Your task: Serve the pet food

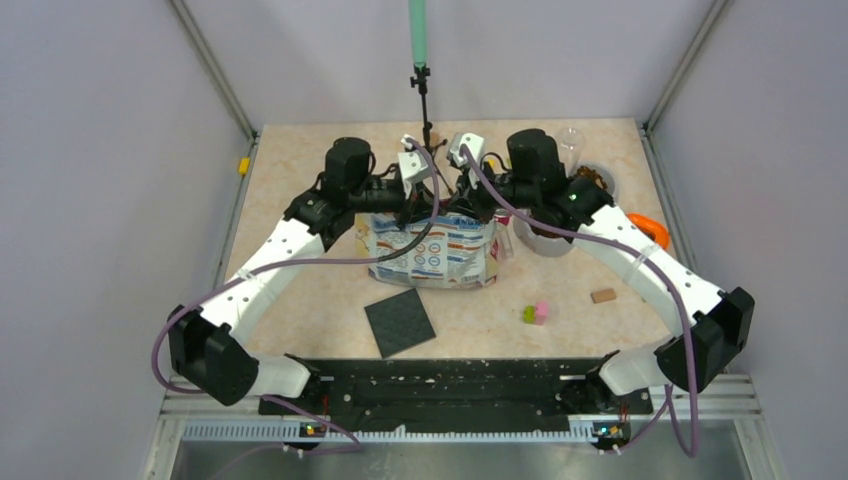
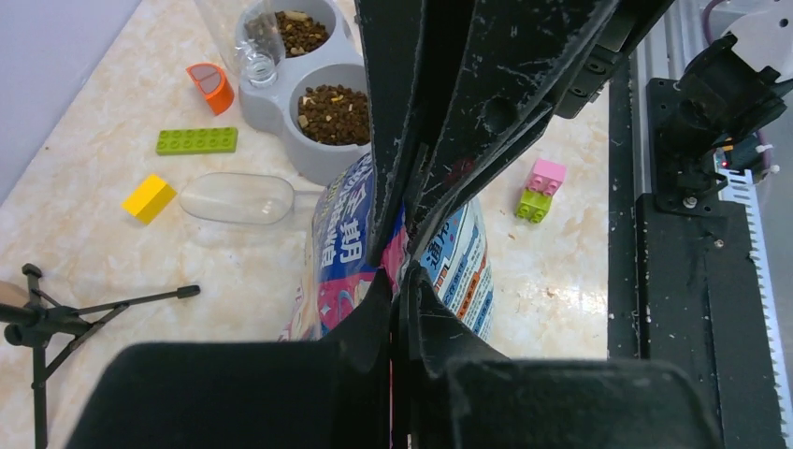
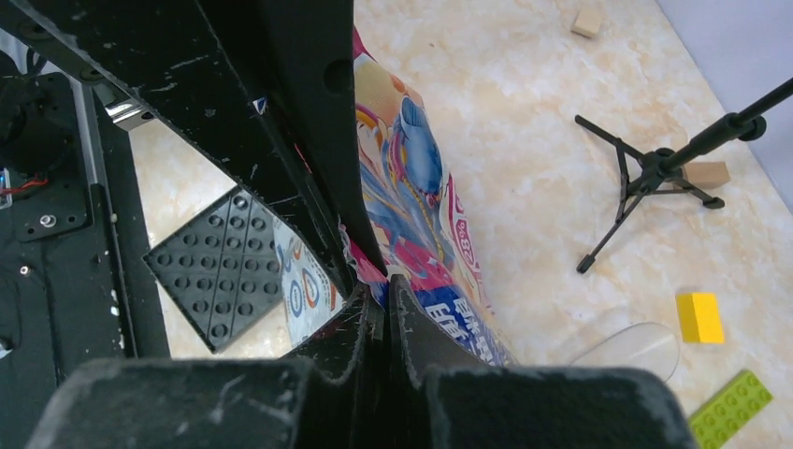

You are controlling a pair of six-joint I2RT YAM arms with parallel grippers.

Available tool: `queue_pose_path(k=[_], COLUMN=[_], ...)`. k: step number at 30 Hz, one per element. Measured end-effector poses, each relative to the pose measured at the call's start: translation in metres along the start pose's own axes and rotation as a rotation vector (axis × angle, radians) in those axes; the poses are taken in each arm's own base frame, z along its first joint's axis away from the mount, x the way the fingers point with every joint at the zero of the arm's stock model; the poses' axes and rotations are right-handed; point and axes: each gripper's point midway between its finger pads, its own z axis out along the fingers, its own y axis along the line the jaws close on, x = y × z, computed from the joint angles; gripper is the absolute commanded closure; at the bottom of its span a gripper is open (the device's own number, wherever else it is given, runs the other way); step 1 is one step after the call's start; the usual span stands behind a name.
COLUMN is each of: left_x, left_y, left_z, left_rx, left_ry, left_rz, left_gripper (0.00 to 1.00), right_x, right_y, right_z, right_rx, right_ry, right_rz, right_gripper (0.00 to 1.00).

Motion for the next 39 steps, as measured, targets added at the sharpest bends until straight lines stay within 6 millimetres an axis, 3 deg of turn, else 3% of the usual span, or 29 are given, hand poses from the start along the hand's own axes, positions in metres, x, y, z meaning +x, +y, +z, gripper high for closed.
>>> queue_pose_path(k=[5,9,10,11,12,13,18,20,21,23,24,25,26,27,30,32,33,35,37,38,39], left_x=[0.000,0.001,0.001,0.001,0.000,0.000,-0.001,-0.001,-0.001,0.000,0.000,0.000,0.001,0.001,0.002,0.002,0.003,0.003,0.007,0.010,0.012], left_y=[-0.001,-0.005,-0.006,-0.006,-0.004,-0.001,0.004,0.004,0.004,0.006,0.007,0.008,0.008,0.008,0.011,0.011,0.012,0.015,0.018,0.019,0.021], left_z=[0.000,-0.003,-0.004,-0.005,-0.006,-0.007,-0.009,-0.010,-0.010,-0.012,-0.013,-0.015,-0.016,-0.017,-0.020,-0.021,-0.021,-0.026,-0.034,-0.039,-0.043], left_rx=[-0.002,-0.016,-0.020,-0.027,-0.043,-0.055,-0.082,-0.086,-0.086,-0.098,-0.105,-0.110,-0.112,-0.116,-0.133,-0.134,-0.134,-0.155,-0.172,-0.180,-0.187], left_ry=[0.001,-0.001,-0.001,0.000,0.000,0.001,0.000,0.000,0.000,0.002,0.002,0.003,0.004,0.004,0.008,0.010,0.012,0.024,0.058,0.078,0.095], left_rz=[0.002,0.023,0.029,0.034,0.041,0.045,0.061,0.062,0.062,0.062,0.062,0.062,0.062,0.063,0.068,0.068,0.071,0.082,0.077,0.071,0.069], left_gripper=[1.00,1.00,1.00,1.00,1.00,1.00,1.00,1.00,1.00,1.00,1.00,1.00,1.00,1.00,0.99,0.55,0.38,0.29,0.36,0.53,0.81], right_x=[0.002,0.003,0.003,0.003,0.005,0.006,0.009,0.009,0.009,0.011,0.013,0.015,0.017,0.019,0.025,0.024,0.025,0.027,0.028,0.029,0.030], right_y=[-0.004,-0.010,-0.011,-0.012,-0.012,-0.012,-0.007,-0.007,-0.007,-0.011,-0.016,-0.020,-0.023,-0.025,-0.021,-0.020,-0.020,-0.018,-0.018,-0.018,-0.019], right_z=[-0.003,-0.009,-0.011,-0.013,-0.017,-0.020,-0.029,-0.029,-0.029,-0.034,-0.039,-0.043,-0.046,-0.049,-0.051,-0.051,-0.051,-0.053,-0.056,-0.057,-0.057], right_rx=[0.024,0.066,0.075,0.083,0.093,0.098,0.087,0.087,0.087,0.113,0.135,0.152,0.168,0.180,0.170,0.168,0.170,0.175,0.183,0.185,0.187], right_ry=[0.020,0.039,0.043,0.047,0.058,0.066,0.080,0.078,0.077,0.087,0.095,0.104,0.113,0.121,0.136,0.121,0.113,0.109,0.102,0.100,0.099], right_rz=[-0.020,-0.051,-0.060,-0.070,-0.076,-0.085,-0.098,-0.100,-0.098,-0.086,-0.087,-0.083,-0.079,-0.078,-0.069,-0.072,-0.074,-0.073,-0.070,-0.068,-0.066], right_gripper=[0.61,0.55,0.55,0.63,0.94,1.00,1.00,0.58,0.45,0.38,0.39,0.49,0.85,1.00,1.00,1.00,1.00,1.00,1.00,1.00,1.00])
